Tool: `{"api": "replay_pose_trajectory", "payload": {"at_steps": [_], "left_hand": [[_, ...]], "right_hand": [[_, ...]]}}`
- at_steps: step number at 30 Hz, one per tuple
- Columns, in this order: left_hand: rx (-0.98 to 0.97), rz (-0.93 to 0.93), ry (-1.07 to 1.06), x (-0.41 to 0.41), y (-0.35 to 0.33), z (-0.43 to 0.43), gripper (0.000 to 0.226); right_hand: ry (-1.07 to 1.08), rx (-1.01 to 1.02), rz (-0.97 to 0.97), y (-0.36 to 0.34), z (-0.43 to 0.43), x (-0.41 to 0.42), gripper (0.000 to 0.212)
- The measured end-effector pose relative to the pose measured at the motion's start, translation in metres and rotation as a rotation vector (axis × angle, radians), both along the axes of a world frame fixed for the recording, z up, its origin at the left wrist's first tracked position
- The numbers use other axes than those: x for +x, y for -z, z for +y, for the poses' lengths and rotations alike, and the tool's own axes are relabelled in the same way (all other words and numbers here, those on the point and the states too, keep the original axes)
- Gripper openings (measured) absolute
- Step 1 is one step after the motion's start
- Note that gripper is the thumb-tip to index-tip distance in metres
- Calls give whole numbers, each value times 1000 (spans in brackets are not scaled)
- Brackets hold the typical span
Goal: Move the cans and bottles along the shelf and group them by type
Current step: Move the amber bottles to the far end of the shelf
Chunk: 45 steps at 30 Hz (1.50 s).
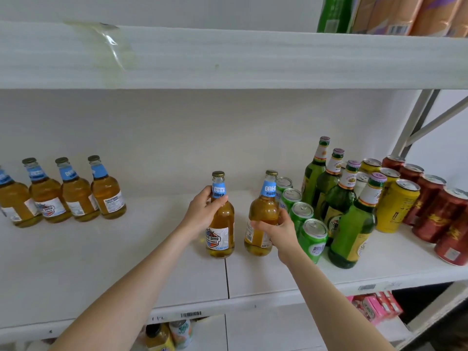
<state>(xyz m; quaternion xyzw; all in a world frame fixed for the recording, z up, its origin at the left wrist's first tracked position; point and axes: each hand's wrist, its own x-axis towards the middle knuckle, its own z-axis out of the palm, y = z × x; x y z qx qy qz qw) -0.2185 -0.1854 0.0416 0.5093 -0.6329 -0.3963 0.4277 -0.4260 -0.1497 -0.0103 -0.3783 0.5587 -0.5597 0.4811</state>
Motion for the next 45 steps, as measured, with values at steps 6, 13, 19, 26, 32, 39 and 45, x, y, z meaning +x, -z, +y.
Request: {"api": "replay_pose_trajectory", "payload": {"at_steps": [6,13,19,26,32,39,45], "left_hand": [[-36,2,0,-4,6,-57,28],[-56,31,-36,-15,19,-99,25],[-67,25,-39,-25,29,-120,22],[-63,22,-21,-35,33,-134,22],[-66,9,23,-39,38,-140,24],[-46,58,31,-40,40,-139,25],[42,166,45,-24,63,-127,57]], "right_hand": [[31,-21,18,10,-57,0,88],[27,-47,51,14,-97,-3,86],[27,-67,86,21,-122,-9,92],[36,-83,114,32,-138,-11,88],[3,-107,124,36,-146,-15,88],[-7,-119,136,36,-135,-13,96],[12,-160,138,50,-113,-8,92]]}}
